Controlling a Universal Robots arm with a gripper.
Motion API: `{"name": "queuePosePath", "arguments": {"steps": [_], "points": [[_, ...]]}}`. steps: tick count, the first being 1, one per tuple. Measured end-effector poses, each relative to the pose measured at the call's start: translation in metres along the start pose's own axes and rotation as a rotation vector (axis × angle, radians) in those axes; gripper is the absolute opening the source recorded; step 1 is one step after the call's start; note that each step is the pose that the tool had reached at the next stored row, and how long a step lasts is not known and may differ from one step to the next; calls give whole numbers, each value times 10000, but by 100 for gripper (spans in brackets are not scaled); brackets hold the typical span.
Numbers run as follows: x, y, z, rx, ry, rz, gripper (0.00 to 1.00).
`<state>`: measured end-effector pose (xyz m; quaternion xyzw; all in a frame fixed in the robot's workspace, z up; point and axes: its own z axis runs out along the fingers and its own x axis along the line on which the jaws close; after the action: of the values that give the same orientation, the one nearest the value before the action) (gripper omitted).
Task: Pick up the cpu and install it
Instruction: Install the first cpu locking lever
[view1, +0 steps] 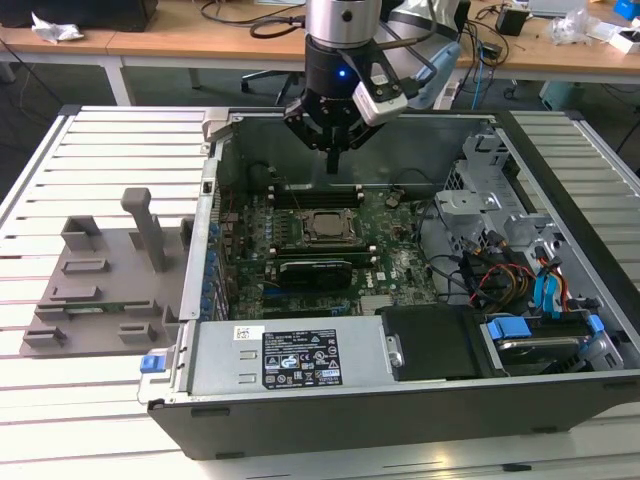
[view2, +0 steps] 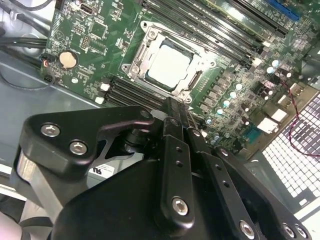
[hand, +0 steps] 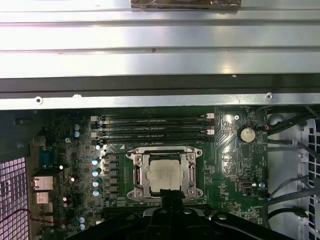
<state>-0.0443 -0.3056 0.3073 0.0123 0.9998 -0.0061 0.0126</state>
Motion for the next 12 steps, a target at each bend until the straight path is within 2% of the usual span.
{"name": "queuePosePath", "arguments": {"steps": [7,12], "points": [[50,-1,-1,0,0,0,11],[119,-3,4,0,0,0,11]]}}
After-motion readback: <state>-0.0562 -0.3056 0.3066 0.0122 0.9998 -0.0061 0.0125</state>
